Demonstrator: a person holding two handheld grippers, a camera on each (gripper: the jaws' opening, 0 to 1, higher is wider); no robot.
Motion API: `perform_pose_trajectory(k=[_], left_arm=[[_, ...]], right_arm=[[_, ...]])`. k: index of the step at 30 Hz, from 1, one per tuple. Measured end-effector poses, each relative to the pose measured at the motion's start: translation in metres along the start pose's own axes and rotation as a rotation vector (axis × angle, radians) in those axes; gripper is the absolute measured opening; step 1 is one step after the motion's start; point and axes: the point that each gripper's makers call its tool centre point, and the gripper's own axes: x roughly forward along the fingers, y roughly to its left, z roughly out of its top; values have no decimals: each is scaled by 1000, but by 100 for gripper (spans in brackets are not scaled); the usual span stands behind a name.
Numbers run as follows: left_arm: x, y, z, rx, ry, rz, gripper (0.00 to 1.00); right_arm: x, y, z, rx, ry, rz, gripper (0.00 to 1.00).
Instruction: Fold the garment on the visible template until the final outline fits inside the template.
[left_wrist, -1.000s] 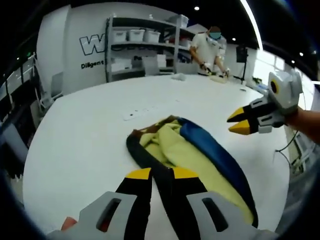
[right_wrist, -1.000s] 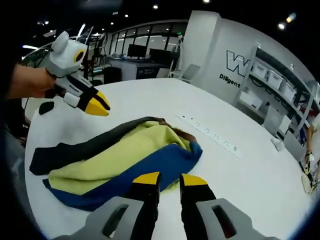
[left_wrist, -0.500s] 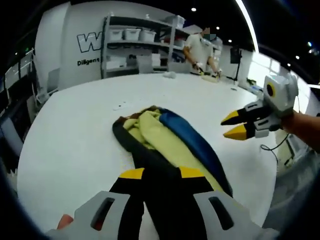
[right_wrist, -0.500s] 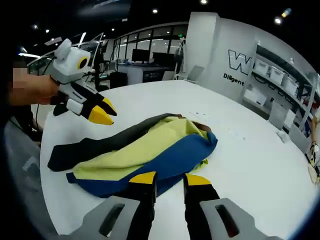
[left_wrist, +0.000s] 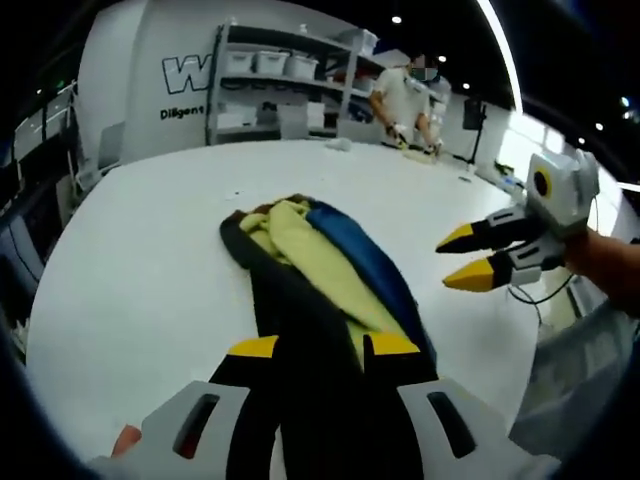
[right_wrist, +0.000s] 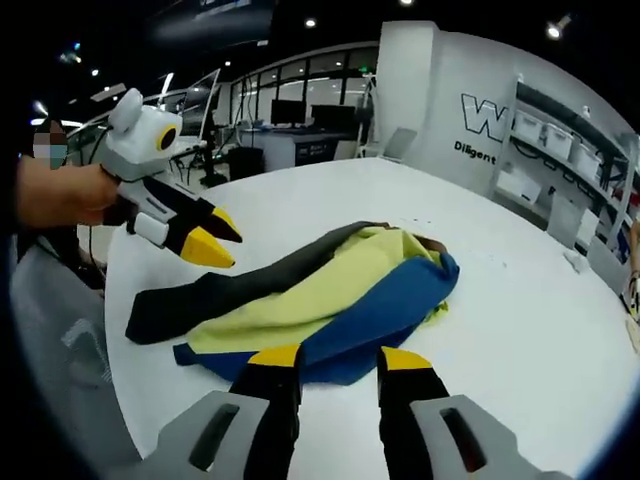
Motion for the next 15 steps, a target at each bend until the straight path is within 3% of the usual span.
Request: perform_pose_trajectory(k=[15], left_arm=[[-10,-10,-23,-34,11,6,30]], right_arm=[[10,32,-5,122,53,37,30]])
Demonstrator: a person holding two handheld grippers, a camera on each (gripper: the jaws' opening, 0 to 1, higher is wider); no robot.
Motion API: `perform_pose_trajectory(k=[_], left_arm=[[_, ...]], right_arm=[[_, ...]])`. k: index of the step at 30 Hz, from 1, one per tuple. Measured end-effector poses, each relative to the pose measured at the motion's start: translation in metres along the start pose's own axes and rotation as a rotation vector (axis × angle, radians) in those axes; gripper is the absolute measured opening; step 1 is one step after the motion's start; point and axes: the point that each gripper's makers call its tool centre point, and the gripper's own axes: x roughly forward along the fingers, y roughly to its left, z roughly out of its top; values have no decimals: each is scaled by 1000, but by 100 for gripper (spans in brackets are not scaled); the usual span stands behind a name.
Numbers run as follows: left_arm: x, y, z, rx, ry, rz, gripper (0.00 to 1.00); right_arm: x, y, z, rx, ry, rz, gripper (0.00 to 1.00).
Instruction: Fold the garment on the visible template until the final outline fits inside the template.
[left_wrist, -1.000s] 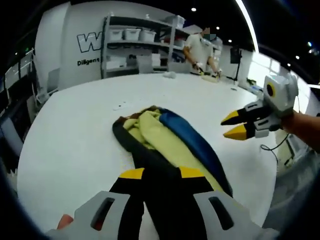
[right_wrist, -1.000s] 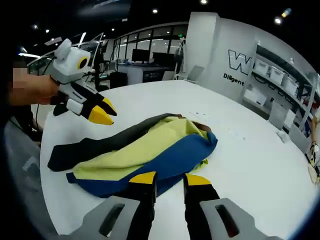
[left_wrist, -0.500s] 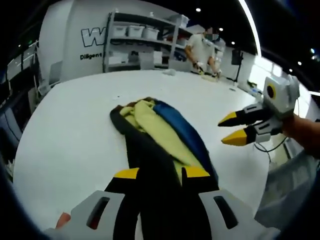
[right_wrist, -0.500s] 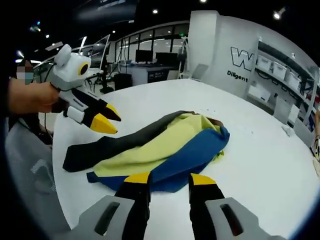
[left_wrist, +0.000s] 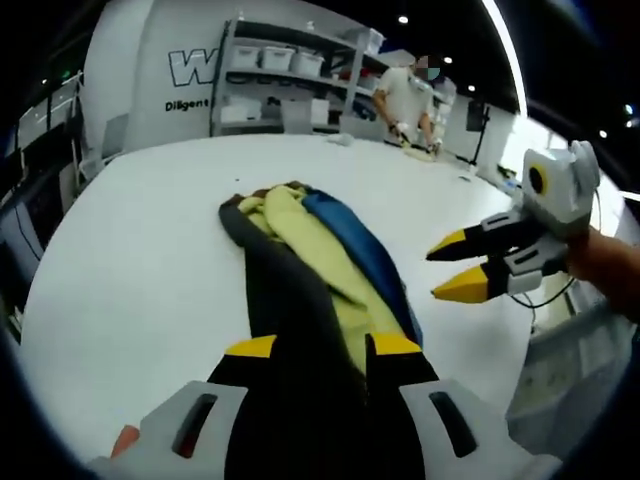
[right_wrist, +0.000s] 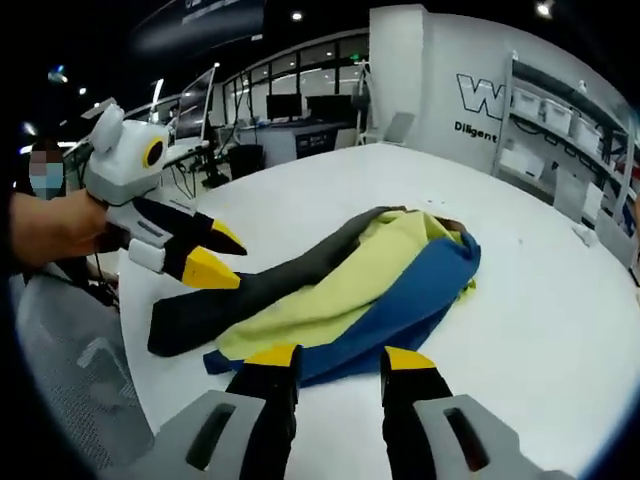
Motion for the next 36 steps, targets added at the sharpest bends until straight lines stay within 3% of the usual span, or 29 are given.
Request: perform_pose_trajectory(k=[8,22,27,36], left_arm=[[-1,-3,-7,-5,4,-4,30],[8,-17,-27,40,56,-30,29],[11,-18,-33,50,71,-37,29],[13,-20,-36,58,79,-47,28]], right_arm=[[13,9,-9,123,38,5,34],[26,11,-18,232,92,-40,43],[30,19,-22,277,110,-20,38],[33,21,-30,273,148,-27,28]])
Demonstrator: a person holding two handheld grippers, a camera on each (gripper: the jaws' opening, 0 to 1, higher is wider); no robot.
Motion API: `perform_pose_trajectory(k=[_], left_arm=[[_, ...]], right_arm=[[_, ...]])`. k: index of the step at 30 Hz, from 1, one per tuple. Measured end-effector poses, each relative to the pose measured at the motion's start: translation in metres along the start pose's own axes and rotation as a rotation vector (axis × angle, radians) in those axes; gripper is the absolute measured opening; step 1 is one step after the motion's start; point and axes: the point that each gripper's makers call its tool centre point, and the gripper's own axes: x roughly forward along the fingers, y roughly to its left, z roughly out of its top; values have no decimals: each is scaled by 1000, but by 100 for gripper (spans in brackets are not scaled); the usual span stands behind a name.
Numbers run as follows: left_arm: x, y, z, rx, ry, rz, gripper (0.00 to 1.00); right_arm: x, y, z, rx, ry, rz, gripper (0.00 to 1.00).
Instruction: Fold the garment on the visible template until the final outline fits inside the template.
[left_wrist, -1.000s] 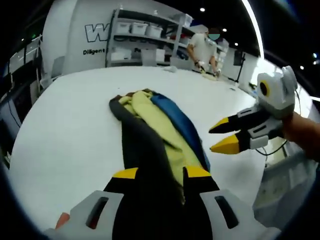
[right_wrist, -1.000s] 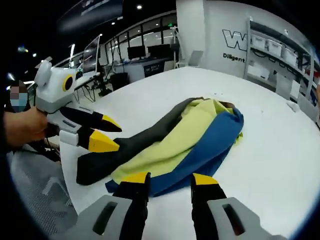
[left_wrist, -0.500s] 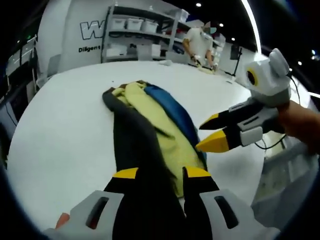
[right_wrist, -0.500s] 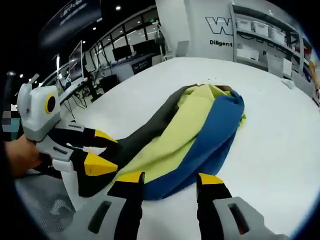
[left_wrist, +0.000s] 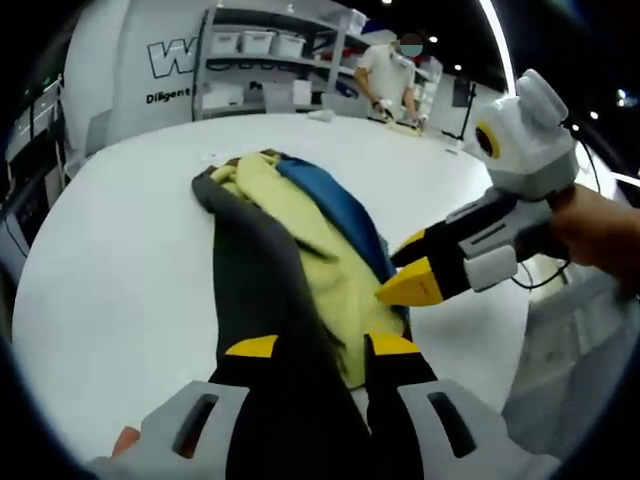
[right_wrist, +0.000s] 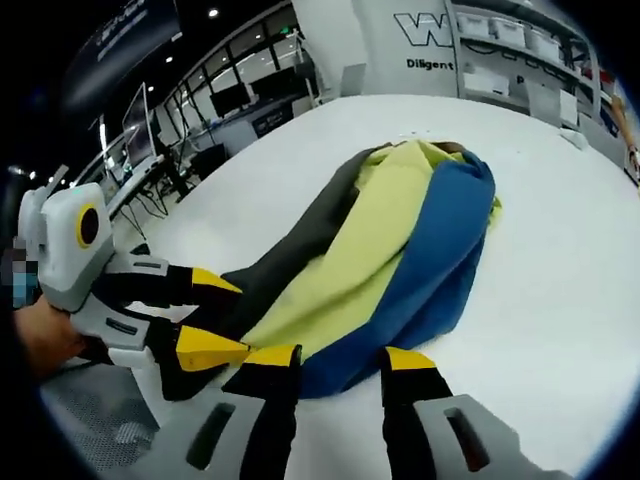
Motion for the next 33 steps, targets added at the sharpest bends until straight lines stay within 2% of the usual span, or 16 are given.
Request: perform_pose_trajectory(k=[5,7,10,13,17,19,21,24,25,33], left_arm=[[1,-1,-2,2,6,-4,28],[2,-2,-3,5,10,-7,28],[3,-3,-5,7,17,-13,28],[3,-4,-5,8,18,-16,28],[3,-4,-5,10,17,-18,28],[4,-4,-6,10,18,-20,28],[4,-4,-7,10,22,-20,28],[4,-3,-8,7,23,-21,28],[3,-3,-7,8,22,-21,28],[5,-3,-8,10,26,-25,28]], right_arm=[[-3,0,-2,-34,18,-13,25],[-6,4,4,-28,-18,-5,30],[-5,6,7,-34,-24,-15,38],[-3,6,6,-29,-20,-25,41],[2,5,6,-38,-21,-51,52],[5,6,8,-66,-25,-72,57],[8,5,5,-84,-8,-85,54],[6,0,0,-118,12,-101,39],[6,-1,0,-122,10,-104,37],[-3,-8,-5,-69,24,-82,18]])
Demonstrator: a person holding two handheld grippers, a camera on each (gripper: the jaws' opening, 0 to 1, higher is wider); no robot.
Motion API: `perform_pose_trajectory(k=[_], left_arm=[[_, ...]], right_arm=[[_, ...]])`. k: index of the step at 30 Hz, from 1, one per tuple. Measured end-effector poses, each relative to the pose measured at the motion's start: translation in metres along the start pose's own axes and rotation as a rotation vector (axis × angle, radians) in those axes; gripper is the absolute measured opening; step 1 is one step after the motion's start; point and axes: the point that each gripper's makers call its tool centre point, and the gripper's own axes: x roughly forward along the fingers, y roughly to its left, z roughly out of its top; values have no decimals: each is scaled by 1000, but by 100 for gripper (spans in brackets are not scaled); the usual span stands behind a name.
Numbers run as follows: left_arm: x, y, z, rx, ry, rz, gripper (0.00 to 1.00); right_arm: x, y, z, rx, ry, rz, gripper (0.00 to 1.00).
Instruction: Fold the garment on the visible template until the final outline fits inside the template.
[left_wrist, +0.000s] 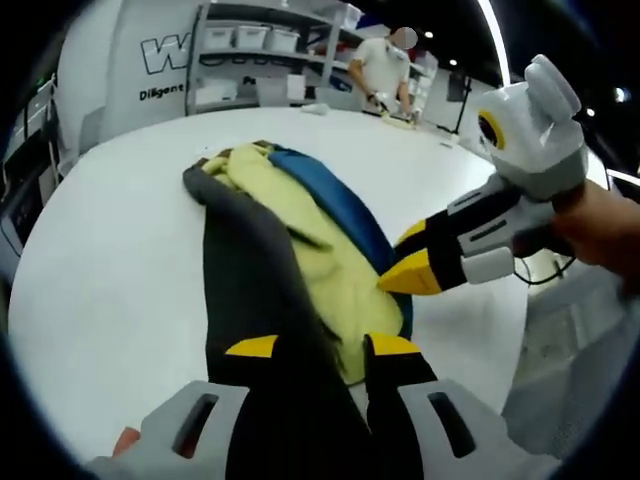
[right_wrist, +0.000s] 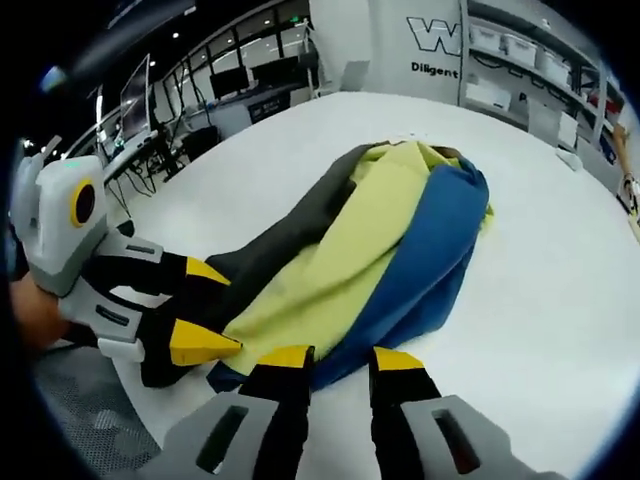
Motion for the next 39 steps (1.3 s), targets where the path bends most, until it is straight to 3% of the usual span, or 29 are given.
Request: perform_pose_trajectory(k=[6,9,27,39], left_arm=[[0,0,-1,1,2,-4,29],[0,0,-1,0,1,-5,29],[1,2,-4,30,9,2,25],[1,2,-5,35,12,1,25]], right_arm=[[-1,1,-5,20,10,24,2],[-1,1,-6,34,15,33,0],[-21,-13,-2,23,-2,49,0],[-33,-37,-8,-1,25,31,0]])
